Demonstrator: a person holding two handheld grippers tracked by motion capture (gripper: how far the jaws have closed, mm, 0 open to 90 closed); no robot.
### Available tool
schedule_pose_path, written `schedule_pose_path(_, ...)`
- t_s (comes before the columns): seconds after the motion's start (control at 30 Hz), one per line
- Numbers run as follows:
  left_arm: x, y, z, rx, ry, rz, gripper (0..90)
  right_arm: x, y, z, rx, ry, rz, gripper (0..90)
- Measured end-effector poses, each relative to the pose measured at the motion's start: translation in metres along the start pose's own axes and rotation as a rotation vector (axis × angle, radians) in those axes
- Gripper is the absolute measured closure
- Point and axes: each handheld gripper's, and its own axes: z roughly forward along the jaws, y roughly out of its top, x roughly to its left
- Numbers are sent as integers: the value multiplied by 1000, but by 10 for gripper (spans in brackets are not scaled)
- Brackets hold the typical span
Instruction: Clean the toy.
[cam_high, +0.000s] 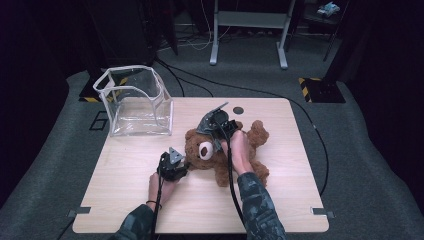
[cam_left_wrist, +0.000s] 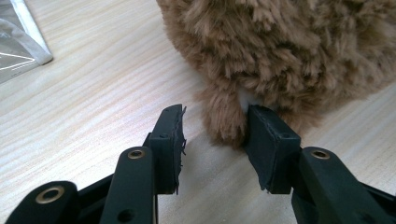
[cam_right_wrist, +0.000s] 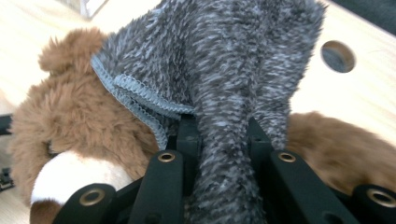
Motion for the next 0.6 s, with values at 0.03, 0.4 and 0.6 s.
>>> schedule_pose_path(0.03,0,0,0,0,1,1,565,-1,0,-4,-16,6,19,744)
schedule_pose_path(0.4,-1,0,0,-1,10,8,566,31,12,8,-61,115,-25,736)
schedule_pose_path(0.6,-1,0,0,-2,11,8,566,14,4,9,9,2,-40,742)
